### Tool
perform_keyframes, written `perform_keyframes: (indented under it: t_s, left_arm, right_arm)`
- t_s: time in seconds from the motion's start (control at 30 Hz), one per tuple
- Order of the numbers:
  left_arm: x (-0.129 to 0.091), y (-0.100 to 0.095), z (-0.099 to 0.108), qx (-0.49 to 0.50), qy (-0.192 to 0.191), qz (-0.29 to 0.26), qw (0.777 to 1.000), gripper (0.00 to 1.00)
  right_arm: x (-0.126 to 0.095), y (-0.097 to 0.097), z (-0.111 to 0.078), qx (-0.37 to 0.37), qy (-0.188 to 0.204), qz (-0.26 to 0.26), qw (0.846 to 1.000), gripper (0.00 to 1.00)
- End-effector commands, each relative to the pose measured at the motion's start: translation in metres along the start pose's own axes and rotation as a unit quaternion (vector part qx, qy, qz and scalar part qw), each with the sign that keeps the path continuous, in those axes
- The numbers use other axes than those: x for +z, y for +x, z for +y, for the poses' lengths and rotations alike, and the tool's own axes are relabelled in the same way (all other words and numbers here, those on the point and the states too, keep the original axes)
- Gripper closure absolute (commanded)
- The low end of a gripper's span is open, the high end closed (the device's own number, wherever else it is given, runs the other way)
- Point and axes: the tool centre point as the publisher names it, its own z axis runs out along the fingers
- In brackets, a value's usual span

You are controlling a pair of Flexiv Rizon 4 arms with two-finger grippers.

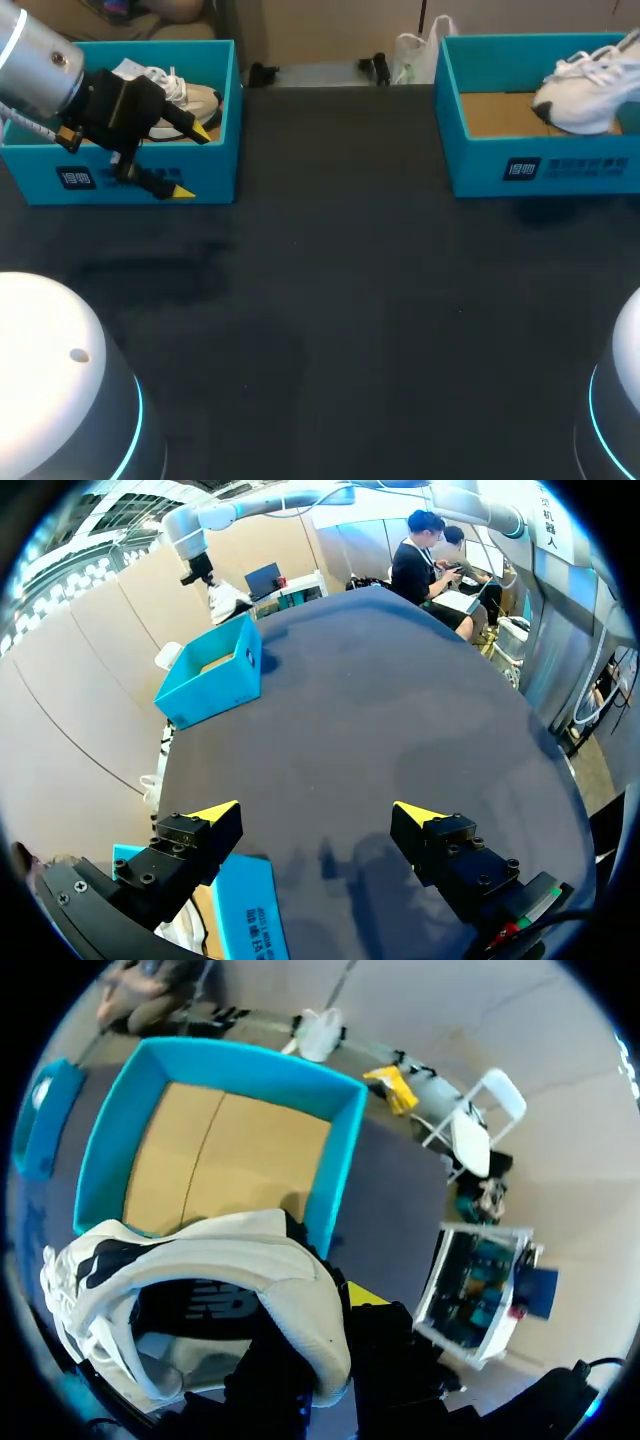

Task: Take the shoe out of the shoebox, open the shoe tongue, remove and reinsert the insole, then place the shoe into the shoebox

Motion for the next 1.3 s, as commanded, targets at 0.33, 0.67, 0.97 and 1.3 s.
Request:
perform_keyframes:
  t_s: [0.33, 0.67, 0.97, 1.3]
  left_arm:
    - [0.0, 0.0, 0.0, 0.0, -0.002, 0.001, 1.0, 0.0]
    - [0.0, 0.0, 0.0, 0.0, -0.002, 0.001, 1.0, 0.0]
    - [0.0, 0.0, 0.0, 0.0, -0.002, 0.001, 1.0, 0.0]
    - [0.0, 0.0, 0.0, 0.0, -0.002, 0.001, 1.0, 0.0]
  right_arm:
    - [-0.003, 0.0, 0.005, 0.265, 0.069, 0.008, 0.962, 1.0]
    - [-0.004, 0.002, 0.007, 0.266, 0.059, 0.017, 0.962, 1.0]
    - [-0.001, 0.01, 0.014, 0.236, 0.034, -0.004, 0.971, 1.0]
    - [0.016, 0.022, 0.02, 0.208, 0.028, -0.01, 0.978, 1.0]
